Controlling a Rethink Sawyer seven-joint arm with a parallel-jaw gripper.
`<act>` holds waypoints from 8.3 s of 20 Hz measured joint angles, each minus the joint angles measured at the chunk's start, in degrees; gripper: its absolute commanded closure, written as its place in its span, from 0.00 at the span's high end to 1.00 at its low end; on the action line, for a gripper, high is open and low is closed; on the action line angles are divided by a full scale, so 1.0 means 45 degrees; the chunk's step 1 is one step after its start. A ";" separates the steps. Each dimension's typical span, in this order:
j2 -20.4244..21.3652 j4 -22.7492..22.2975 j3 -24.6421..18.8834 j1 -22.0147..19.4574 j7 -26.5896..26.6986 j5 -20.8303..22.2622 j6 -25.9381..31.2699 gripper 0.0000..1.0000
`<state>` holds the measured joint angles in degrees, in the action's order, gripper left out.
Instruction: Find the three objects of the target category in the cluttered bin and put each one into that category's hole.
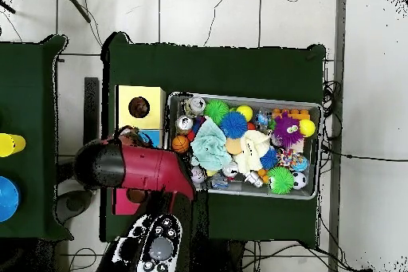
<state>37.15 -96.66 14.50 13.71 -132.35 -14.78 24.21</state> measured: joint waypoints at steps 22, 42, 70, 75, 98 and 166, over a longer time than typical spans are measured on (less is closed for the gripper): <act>-0.0504 0.0350 0.1186 -0.0503 0.0000 0.6129 -0.4494 1.00; 0.1306 -0.0625 -0.2189 -0.6131 0.0108 1.0119 -0.4897 1.00; 0.1592 -0.1973 -0.7954 -1.1211 0.0321 1.2140 -0.2076 1.00; 0.1596 -0.1974 -0.8635 -1.2054 0.0367 1.2998 -0.2074 1.00; 0.2681 -0.1798 -0.9844 -1.2717 0.1856 1.5783 -0.2065 1.00; -0.0200 -0.1627 -1.1239 -1.6017 0.3263 1.7781 -0.1496 1.00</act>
<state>36.24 -103.98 -36.08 -58.37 -117.67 65.23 17.48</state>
